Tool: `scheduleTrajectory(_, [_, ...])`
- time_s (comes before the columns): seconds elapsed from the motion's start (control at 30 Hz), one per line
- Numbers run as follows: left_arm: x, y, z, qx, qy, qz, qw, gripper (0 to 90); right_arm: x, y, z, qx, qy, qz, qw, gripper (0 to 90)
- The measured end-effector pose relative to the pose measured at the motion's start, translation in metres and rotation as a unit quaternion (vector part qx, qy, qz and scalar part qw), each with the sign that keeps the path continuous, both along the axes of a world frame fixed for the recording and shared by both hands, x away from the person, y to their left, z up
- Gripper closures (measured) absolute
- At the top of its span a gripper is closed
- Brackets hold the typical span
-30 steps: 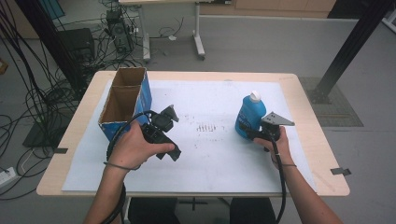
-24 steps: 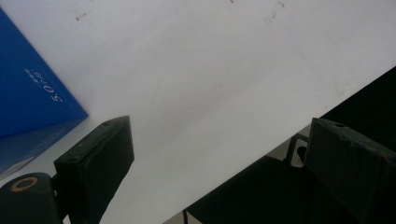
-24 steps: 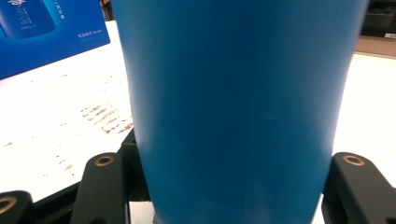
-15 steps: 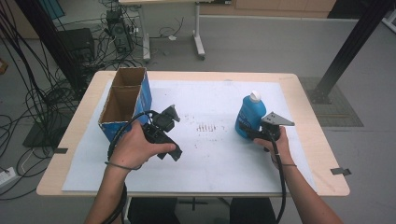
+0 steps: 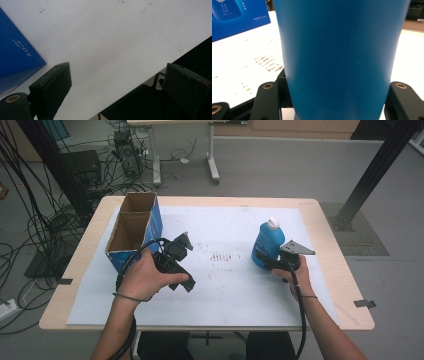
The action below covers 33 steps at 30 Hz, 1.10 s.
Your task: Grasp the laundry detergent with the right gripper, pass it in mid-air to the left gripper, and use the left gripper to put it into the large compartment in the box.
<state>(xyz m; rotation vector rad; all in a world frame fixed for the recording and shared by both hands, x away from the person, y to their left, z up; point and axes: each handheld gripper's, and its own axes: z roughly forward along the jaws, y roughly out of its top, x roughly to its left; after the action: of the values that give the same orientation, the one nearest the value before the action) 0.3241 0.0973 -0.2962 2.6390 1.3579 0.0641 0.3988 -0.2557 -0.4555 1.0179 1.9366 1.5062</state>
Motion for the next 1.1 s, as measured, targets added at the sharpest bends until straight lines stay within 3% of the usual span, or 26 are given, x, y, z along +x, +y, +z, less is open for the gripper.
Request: scheduleTrajectory(1.1, [0.0005,-0.003,0.0008,0.002,0.001,0.0,1.0,8.4,-0.0005,0.0002,-0.0002,0.0,-0.001,-0.001,1.0,40.4])
